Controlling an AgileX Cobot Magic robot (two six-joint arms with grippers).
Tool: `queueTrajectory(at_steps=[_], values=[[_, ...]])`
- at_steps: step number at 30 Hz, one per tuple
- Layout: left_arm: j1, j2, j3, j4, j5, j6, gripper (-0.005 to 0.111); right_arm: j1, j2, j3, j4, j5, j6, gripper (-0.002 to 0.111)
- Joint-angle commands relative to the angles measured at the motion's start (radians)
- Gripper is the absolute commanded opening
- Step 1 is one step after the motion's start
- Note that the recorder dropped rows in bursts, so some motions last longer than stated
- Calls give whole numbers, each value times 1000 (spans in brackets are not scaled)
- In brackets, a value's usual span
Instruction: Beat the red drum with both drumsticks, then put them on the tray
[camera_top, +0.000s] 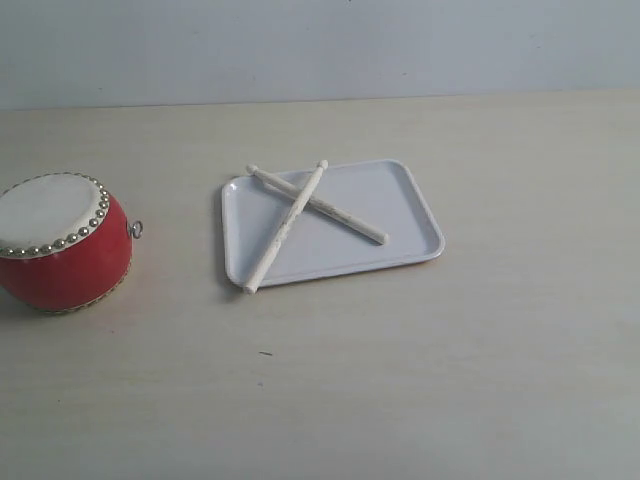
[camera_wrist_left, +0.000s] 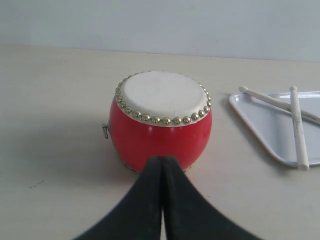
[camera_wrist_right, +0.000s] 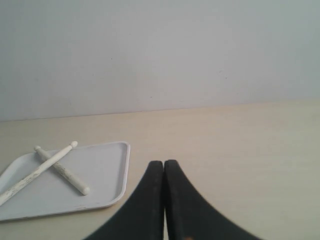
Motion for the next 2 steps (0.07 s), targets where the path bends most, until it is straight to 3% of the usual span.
queueTrajectory(at_steps=[1,2], values=[[-1,-4,3,1,-4,2,0,-4,-4,4,-6,-7,1,0],[-1,-4,3,1,-4,2,0,-4,-4,4,-6,-7,1,0]])
